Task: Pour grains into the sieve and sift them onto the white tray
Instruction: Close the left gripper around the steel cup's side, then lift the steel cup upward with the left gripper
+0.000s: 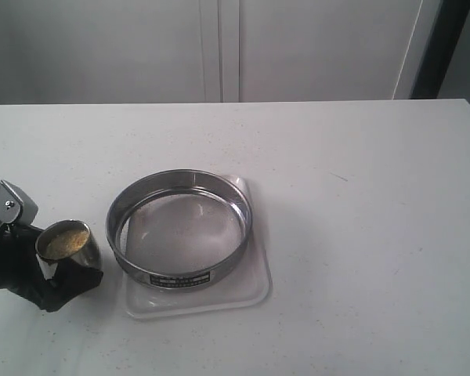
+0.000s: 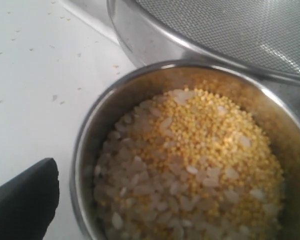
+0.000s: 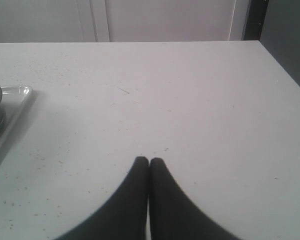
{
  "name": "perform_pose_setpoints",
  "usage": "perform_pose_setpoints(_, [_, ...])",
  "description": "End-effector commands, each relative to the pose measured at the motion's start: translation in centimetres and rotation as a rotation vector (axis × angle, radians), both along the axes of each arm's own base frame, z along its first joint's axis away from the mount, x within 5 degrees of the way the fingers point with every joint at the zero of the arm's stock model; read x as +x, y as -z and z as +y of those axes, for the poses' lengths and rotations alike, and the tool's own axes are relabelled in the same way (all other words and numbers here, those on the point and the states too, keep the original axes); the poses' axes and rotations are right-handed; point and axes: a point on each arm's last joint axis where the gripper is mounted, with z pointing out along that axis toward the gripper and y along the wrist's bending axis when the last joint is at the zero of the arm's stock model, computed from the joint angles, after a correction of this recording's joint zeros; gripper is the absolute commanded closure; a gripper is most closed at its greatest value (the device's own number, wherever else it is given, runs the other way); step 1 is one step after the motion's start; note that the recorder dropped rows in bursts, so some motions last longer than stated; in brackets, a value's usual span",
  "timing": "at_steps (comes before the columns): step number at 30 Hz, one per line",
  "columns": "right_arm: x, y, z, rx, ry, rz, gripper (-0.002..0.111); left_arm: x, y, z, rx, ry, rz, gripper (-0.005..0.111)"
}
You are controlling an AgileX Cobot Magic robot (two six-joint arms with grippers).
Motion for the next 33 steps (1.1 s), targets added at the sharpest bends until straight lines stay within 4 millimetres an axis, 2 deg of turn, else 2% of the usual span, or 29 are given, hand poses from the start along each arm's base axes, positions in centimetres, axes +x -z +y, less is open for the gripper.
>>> perform_pose_setpoints(1, [0.0, 0.1, 0.0, -0.008, 0.001, -0.004, 0.108, -0.1, 0.0, -0.1, -0.004, 0.001, -0.003, 0.004])
perform_pose_setpoints(3, [0.0, 0.1, 0.0, -0.008, 0.001, -0.004, 0.108, -0.1, -0.1, -0.2, -0.010, 0.011, -0.015, 0.013])
perform_pose_setpoints(6, [0.0, 0.1, 0.0, -0.008, 0.001, -0.004, 0.108, -0.1, -0.2, -0.3, -0.008, 0.026, -0.033, 0.034])
perform_pose_setpoints(10, [0.0, 0.1, 0.0, -0.008, 0.001, -0.004, 0.108, -0.1, -0.2, -0.4, 0.003, 0.053, -0.052, 0.072])
perform_pose_setpoints(13, [0.0, 0.1, 0.0, -0.008, 0.001, -0.004, 0.108, -0.3, -0.1, -0.4, 0.016, 0.079, -0.059, 0.107])
perform_pose_setpoints(23, [0.0, 0.1, 0.0, -0.008, 0.001, -0.004, 0.108, -0.2, -1.0, -0.1, 0.058, 0.049, -0.071, 0.107])
perform_pose_setpoints(33, [0.0, 0.1, 0.0, -0.008, 0.001, -0.004, 0.108, -0.3, -4.2, 0.2, 0.056, -0.029, -0.130, 0.107])
